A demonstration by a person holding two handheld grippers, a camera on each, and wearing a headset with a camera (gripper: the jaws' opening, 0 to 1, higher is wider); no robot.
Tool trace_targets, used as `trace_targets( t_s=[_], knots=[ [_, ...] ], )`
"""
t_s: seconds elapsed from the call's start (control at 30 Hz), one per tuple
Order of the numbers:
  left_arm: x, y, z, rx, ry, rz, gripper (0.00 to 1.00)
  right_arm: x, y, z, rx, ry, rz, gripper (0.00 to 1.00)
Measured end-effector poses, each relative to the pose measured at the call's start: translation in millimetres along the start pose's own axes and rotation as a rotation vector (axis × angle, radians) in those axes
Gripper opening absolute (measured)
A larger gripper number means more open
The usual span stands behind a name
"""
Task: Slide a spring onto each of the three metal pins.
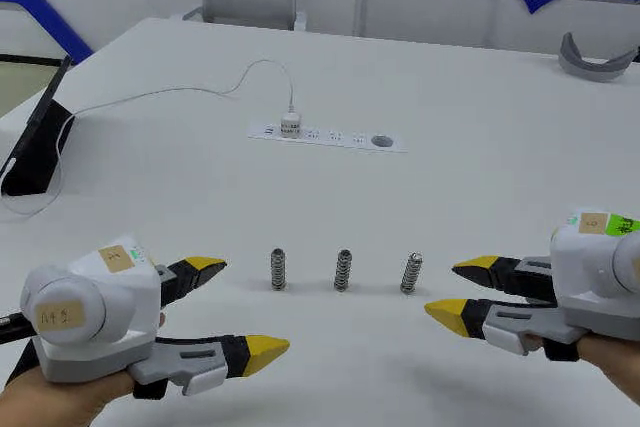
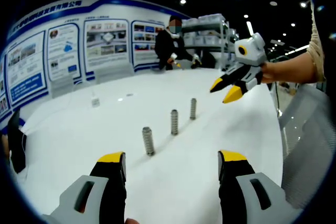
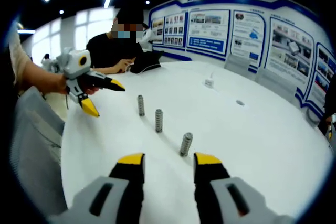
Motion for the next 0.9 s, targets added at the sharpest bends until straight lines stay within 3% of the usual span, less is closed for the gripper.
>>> trace_targets(
  t_s=[0.37, 0.73, 0.9],
  knots=[
    [0.0, 8.8, -1.1, -0.007, -0.007, 0.026, 0.74, -8.3, 12.5, -8.5, 0.035, 0.020, -0.037, 0.51],
    [-2.5, 12.9, 0.3, -0.018, -0.017, 0.032, 0.77, -9.1, 13.4, -2.9, 0.055, 0.003, -0.074, 0.62],
    [-2.9, 13.5, -1.0, -0.021, -0.019, 0.030, 0.77, -9.8, 17.4, -1.1, 0.057, 0.002, -0.067, 0.65]
  ],
)
Point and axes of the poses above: the centre of the closed fingertips' face, and the gripper's own axes: x roughly forward along the fingers, z roughly to its left, y roughly out of its underside, the point moved 5 cm from there along -x, roughly backward along the fingers, and after that the axes turned 1 degree about -z, right-handed, at the moved point
